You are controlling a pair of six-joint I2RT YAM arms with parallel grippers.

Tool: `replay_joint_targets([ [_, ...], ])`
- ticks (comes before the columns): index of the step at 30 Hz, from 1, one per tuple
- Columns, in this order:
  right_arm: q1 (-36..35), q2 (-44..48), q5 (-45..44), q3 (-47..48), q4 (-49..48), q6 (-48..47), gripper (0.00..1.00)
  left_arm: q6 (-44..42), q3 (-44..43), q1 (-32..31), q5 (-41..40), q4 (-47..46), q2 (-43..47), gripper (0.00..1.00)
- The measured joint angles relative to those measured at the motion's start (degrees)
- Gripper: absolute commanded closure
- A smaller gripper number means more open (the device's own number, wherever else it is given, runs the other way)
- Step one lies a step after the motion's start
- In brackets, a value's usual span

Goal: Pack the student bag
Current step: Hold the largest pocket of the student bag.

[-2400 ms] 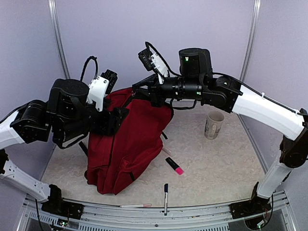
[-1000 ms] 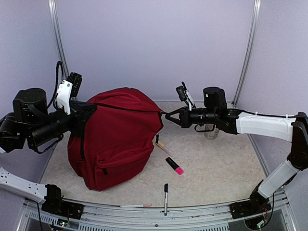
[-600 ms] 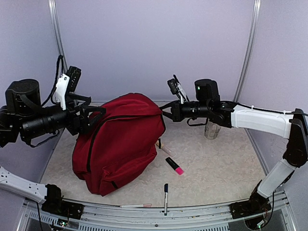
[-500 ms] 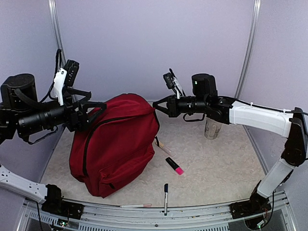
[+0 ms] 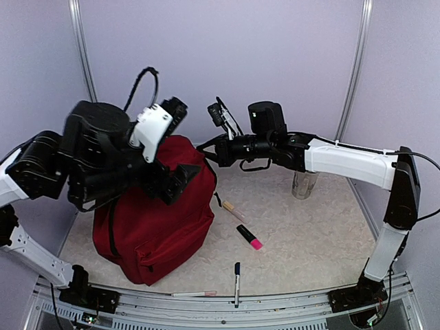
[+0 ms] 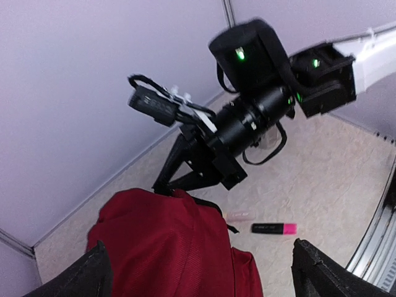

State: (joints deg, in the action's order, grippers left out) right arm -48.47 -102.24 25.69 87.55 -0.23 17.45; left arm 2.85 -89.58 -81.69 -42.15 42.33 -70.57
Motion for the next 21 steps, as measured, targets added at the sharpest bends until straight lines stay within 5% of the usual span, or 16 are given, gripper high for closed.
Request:
replay_joint_targets([
  [8, -1.1, -0.2, 0.0, 0.8, 0.4, -0.3, 1.00, -4.3, -0.5, 13.1, 6.4, 8.7, -7.9, 0.07],
  [12, -1.4, -0.2, -0.1, 0.8, 0.4, -0.3, 1.00, -6.7, -0.3, 17.0, 10.0, 8.4, -7.0, 0.39],
  [14, -1.4, -0.2, 0.0, 0.8, 0.4, -0.3, 1.00, -7.3, 0.0, 18.0, 11.0, 8.0, -6.9, 0.69],
  [15, -1.4, -0.2, 0.0, 0.7, 0.4, -0.3, 1.00, -7.6, 0.2, 18.5, 11.5, 7.9, -6.9, 0.92],
  [16, -1.4, -0.2, -0.1, 0.6, 0.4, -0.4, 1.00, -7.6, 0.3, 18.8, 11.7, 7.8, -6.9, 1.00],
  [21, -1.4, 1.7, -0.4, -2.5, 0.3, -0.9, 1.00, -8.1, 2.7, 19.5, 12.9, 5.8, -4.4, 1.00],
])
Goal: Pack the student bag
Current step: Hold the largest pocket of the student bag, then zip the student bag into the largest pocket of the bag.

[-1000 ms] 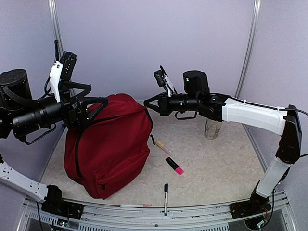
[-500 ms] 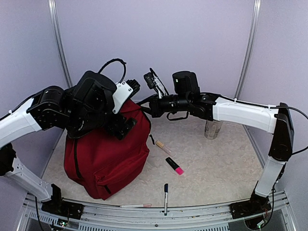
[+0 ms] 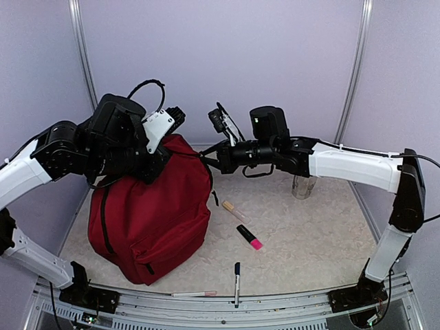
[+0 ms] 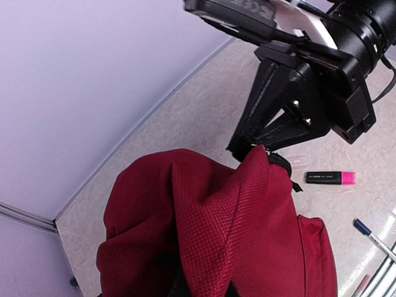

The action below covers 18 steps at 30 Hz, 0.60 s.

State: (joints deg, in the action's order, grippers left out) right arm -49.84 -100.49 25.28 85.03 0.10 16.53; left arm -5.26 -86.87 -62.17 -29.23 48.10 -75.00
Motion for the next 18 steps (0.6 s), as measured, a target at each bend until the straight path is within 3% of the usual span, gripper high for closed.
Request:
replay_joint_targets([
  [10, 0.5, 10.2, -0.4, -14.9, -4.2, 0.1, 1.00, 0.7, 2.1, 2.1, 2.7, -0.5, 9.0, 1.00],
  [18, 0.6, 6.2, 2.0, -23.7, -12.2, 4.2, 1.00, 0.9, 2.1, 2.2, 5.7, -0.5, 11.8, 1.00],
])
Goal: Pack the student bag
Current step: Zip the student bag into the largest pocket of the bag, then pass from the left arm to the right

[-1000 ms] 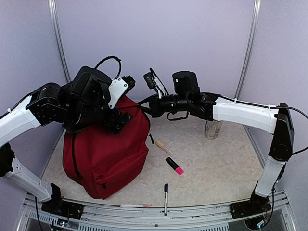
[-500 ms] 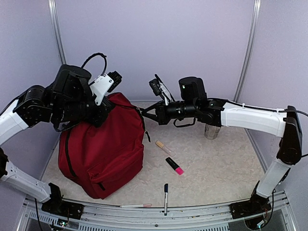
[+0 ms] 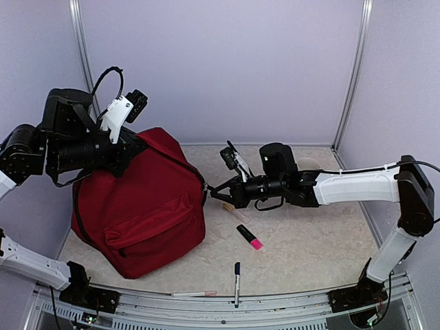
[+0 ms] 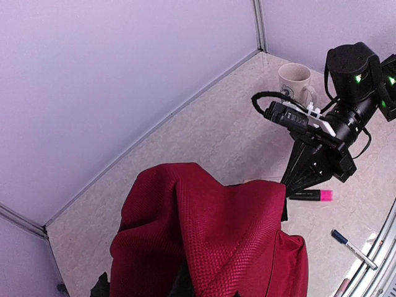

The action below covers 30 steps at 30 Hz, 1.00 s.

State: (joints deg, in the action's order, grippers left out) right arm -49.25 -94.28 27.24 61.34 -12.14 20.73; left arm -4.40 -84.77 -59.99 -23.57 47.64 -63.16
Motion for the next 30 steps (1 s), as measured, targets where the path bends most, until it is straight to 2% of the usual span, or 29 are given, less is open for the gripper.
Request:
replay_joint_targets([
  [10, 0.1, -6.1, 4.2, -0.7, -8.5, 3.2, 1.00, 1.1, 0.9, 0.1, 0.0, 0.6, 0.9, 1.00],
  [11, 0.1, -6.1, 4.3, -0.7, -8.4, 3.1, 0.93, 1.3, 1.2, 0.1, 0.0, 0.4, 1.0, 1.00],
  [14, 0.2, -5.6, 3.7, -0.7, -7.3, 2.6, 0.63, 2.0, 2.2, 0.1, -0.7, -1.1, 1.0, 1.00],
  [16, 0.6, -4.2, 2.1, -1.4, -5.3, 1.9, 0.50, 2.7, 3.0, 0.2, -1.4, -2.6, 1.4, 1.00],
  [19, 0.7, -0.5, 0.3, -4.7, -5.4, 1.0, 0.37, 3.8, 4.4, 0.2, -2.2, -4.5, 2.4, 1.00],
  [22, -0.2, 4.2, -0.1, -8.7, -9.1, 0.2, 0.10, 4.5, 5.5, 0.3, -2.4, -6.1, 2.8, 1.00],
  [24, -1.8, 5.2, -0.1, -9.2, -11.8, -0.2, 0.03, 4.8, 6.0, 0.3, -2.3, -7.0, 2.8, 1.00],
  [30, -7.0, 2.3, -1.2, -5.1, -14.8, -3.2, 0.01, 5.5, 6.5, 0.3, -1.7, -8.1, 2.8, 1.00],
])
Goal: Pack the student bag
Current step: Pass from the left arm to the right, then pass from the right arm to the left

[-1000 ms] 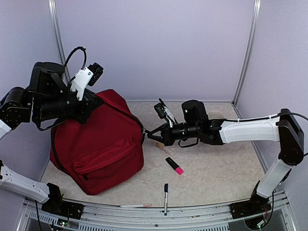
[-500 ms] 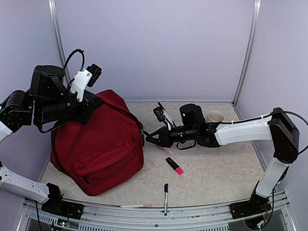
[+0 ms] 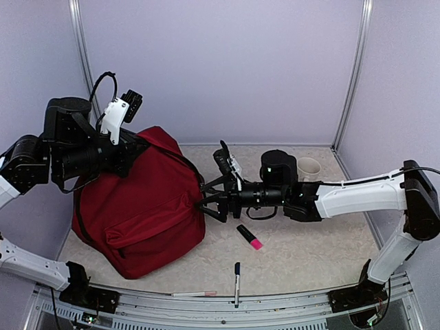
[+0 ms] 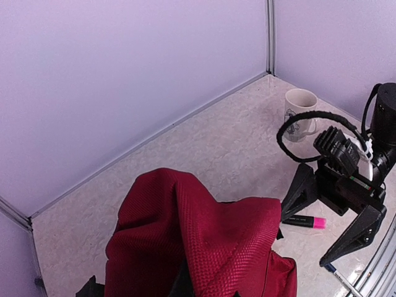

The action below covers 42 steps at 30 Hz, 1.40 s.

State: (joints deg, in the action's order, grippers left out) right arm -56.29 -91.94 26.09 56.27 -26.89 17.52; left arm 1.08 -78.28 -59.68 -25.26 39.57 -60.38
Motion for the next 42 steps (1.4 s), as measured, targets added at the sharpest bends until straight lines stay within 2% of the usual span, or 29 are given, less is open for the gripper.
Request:
replay_joint_targets([
  [6, -0.1, -3.5, -6.0, 7.8, 1.7, -3.2, 0.02, 0.2, 1.2, 0.0, 1.1, -1.5, 0.4, 1.00],
  [8, -0.1, -4.3, -7.6, 10.0, 2.8, -4.6, 0.07, 0.2, 1.8, 0.0, 1.6, -1.9, 0.8, 1.00],
  [9, -0.1, -4.7, -8.5, 11.0, 3.5, -5.2, 0.16, 0.2, 2.1, 0.0, 1.9, -2.2, 1.1, 1.00],
  [15, 0.0, -7.8, -8.9, 16.0, 8.0, -9.1, 1.00, 0.0, 3.0, 0.0, 2.4, -3.2, 1.6, 1.00],
  [19, 0.1, -8.6, -8.2, 17.2, 9.8, -10.1, 1.00, 0.0, 3.6, 0.0, 2.6, -3.7, 1.7, 0.99],
  [20, 0.1, -8.6, -8.1, 17.4, 10.1, -10.4, 1.00, 0.0, 4.1, 0.0, 2.6, -4.0, 2.0, 0.82],
  [22, 0.4, -8.6, -7.6, 18.0, 10.9, -10.7, 1.00, 0.2, 5.2, 0.0, 2.7, -4.7, 2.9, 0.29],
  [23, 0.7, -8.6, -7.1, 18.4, 11.5, -10.8, 1.00, 0.7, 5.8, 0.0, 2.8, -5.1, 3.5, 0.08],
  [24, 1.1, -8.6, -6.6, 18.8, 11.8, -10.8, 1.00, 0.9, 6.2, 0.0, 3.2, -5.4, 4.0, 0.02],
  [33, 8.8, -11.7, -1.4, 25.7, 16.1, -9.9, 1.00, 4.4, 8.5, -2.8, 2.8, -5.5, 7.7, 0.01],
  [42, 13.8, -13.6, -0.2, 28.0, 17.2, -8.6, 1.00, 14.8, 14.4, -11.7, -9.5, 3.2, 8.1, 0.01],
])
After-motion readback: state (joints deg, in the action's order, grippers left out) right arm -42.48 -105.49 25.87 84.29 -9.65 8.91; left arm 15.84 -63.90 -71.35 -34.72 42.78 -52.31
